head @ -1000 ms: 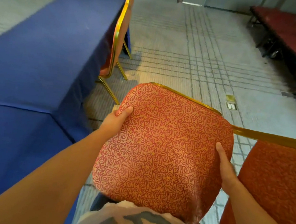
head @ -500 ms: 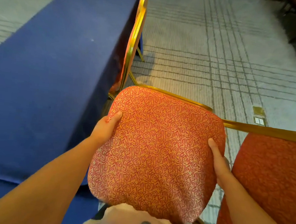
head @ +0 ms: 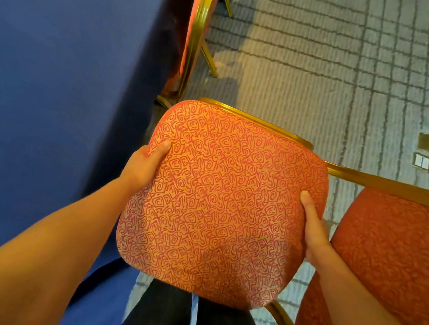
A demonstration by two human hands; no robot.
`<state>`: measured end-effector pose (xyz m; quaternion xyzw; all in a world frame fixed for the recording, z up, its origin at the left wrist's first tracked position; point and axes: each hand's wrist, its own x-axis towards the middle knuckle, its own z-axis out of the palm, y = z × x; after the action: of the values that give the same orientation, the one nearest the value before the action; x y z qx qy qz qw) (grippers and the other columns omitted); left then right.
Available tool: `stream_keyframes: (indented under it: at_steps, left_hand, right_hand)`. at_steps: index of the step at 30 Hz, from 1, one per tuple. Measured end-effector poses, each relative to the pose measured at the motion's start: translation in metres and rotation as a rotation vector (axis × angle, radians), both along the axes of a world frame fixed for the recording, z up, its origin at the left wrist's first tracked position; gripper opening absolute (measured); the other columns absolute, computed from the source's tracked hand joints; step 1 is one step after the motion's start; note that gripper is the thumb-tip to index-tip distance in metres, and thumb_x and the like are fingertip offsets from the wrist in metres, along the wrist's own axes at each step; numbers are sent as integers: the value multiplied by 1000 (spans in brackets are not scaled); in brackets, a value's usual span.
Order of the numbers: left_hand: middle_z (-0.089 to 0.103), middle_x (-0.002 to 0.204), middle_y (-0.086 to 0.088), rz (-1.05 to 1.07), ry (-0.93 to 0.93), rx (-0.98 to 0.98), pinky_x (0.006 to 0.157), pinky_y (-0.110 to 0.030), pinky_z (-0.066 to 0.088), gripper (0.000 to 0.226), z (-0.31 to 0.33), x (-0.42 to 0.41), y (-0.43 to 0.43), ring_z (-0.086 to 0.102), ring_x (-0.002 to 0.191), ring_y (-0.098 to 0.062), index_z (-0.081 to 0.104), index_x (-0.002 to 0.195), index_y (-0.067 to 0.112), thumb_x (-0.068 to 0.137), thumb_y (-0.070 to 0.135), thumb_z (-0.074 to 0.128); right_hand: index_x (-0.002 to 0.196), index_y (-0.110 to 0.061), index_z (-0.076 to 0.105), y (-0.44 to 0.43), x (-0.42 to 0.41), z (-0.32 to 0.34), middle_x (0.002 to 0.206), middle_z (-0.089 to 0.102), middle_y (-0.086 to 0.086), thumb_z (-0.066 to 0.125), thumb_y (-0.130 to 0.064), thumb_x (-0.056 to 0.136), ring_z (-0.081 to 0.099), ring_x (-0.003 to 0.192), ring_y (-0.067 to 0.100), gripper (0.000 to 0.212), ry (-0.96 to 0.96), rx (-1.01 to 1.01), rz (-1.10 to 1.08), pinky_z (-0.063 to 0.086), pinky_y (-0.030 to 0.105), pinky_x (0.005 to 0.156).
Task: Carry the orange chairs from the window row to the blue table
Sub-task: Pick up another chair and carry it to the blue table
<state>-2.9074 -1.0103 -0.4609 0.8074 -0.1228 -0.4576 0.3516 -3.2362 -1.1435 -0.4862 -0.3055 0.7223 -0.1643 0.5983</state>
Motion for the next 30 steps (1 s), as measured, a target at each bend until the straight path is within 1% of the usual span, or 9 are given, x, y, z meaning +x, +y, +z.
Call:
stream_keyframes:
  at_steps: [3, 6, 8, 15, 18, 21, 23, 25, 30]
  left_hand:
    - [61, 88, 16, 46, 11, 58, 69, -19, 41, 23, -47, 12, -17, 58, 80, -2, 57, 98, 32, 93, 52, 47]
    - [62, 93, 12, 42, -24, 129, 78, -25, 43, 40, -100, 24, -33, 60, 85, -8, 58, 114, 27, 91, 58, 45]
    - [63, 101, 4, 37, -30, 175, 88, -32, 43, 51, -131, 31, -41, 60, 93, -15, 60, 121, 23, 90, 61, 44]
    - [62, 106, -1, 31, -18, 276, 86, -29, 40, 58, -228, 40, -63, 58, 97, -17, 61, 121, 17, 90, 62, 44]
    - [62, 108, -1, 71, -10, 290, 88, -29, 41, 59, -259, 43, -66, 59, 100, -18, 60, 123, 17, 89, 63, 45]
    - [60, 112, 0, 76, -32, 288, 91, -28, 39, 62, -278, 46, -70, 57, 105, -17, 59, 128, 15, 91, 62, 42]
    - [56, 113, 3, 74, -45, 291, 89, -25, 36, 62, -294, 49, -73, 53, 105, -13, 56, 131, 13, 93, 60, 40]
    - [54, 113, 4, 69, -63, 288, 89, -23, 34, 63, -306, 50, -75, 50, 106, -10, 55, 134, 13, 93, 60, 39]
    - [54, 113, 5, 53, -91, 281, 89, -20, 33, 63, -314, 53, -76, 50, 106, -8, 56, 133, 14, 93, 60, 39]
  right_hand:
    - [125, -24, 64, -25, 16, -45, 116, 69, 2, 71, -64, 76, 65, 104, 20, 64, 53, 33, 39, 49, 41, 102]
    - [125, -23, 65, -45, 20, -100, 118, 70, 4, 69, -90, 45, 65, 108, 25, 105, 125, 105, 84, 48, 46, 104]
    - [129, -21, 63, -55, 20, -131, 120, 69, 6, 65, -96, 28, 63, 112, 28, 126, 163, 150, 106, 47, 49, 105]
    - [135, -21, 57, -85, 33, -214, 119, 67, 3, 70, -92, 26, 62, 110, 25, 131, 164, 255, 179, 47, 43, 102]
    - [130, -20, 62, -98, 40, -240, 107, 69, -3, 75, -82, 43, 64, 101, 19, 107, 144, 248, 174, 48, 35, 92]
    - [101, -26, 69, -109, 46, -264, 103, 74, -3, 75, -87, 26, 69, 99, 19, 96, 155, 254, 188, 52, 40, 97]
    - [93, -28, 68, -114, 51, -278, 105, 74, -3, 75, -88, 27, 69, 100, 19, 89, 154, 246, 211, 52, 42, 98]
    - [99, -28, 67, -117, 54, -289, 110, 72, -1, 75, -88, 29, 68, 103, 20, 92, 171, 237, 213, 51, 44, 100]
    - [136, -23, 57, -118, 55, -297, 123, 67, 2, 70, -92, 33, 64, 110, 25, 125, 200, 228, 216, 49, 48, 101]
